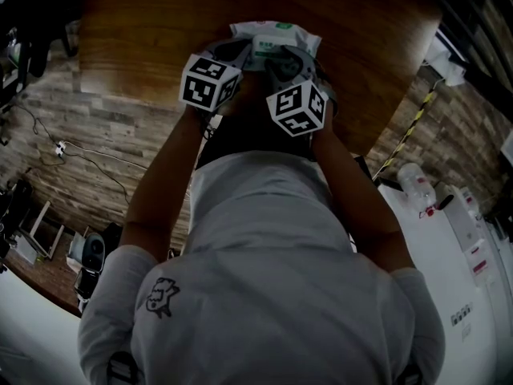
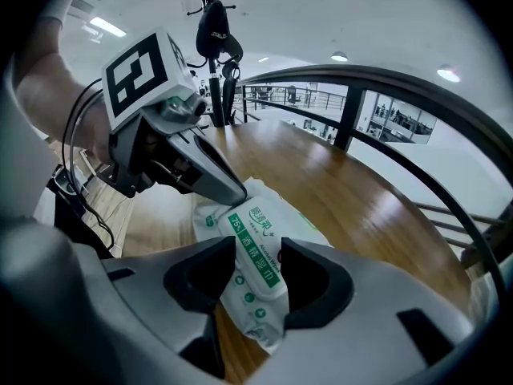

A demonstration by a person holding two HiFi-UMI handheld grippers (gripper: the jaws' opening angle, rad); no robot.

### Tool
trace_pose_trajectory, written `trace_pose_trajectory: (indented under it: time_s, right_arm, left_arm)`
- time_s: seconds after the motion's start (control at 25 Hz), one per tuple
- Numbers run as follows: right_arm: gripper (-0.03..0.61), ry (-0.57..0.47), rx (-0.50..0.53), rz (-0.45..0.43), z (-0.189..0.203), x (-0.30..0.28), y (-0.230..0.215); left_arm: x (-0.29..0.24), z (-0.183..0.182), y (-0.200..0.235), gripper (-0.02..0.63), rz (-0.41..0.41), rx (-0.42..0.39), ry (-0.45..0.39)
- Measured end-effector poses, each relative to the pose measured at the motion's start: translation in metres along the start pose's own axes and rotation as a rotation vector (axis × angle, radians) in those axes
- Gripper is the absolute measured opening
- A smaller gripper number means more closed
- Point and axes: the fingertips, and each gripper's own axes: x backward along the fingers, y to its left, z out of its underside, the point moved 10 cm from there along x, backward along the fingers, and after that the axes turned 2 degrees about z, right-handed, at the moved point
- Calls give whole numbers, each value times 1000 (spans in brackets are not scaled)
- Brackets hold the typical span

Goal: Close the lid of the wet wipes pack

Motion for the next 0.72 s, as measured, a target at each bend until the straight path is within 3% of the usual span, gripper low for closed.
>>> trace_pose_trajectory:
  time_s: [0.28,0.72]
  right_arm:
    - [190,-15,23,-7,-1,4,-1]
    - [190,-16,-68,-5,5,3,-5]
  left_arm:
    - [11,1,-6,12,-23,-2,-20]
    - [10,13,-14,12,-41,3,-4]
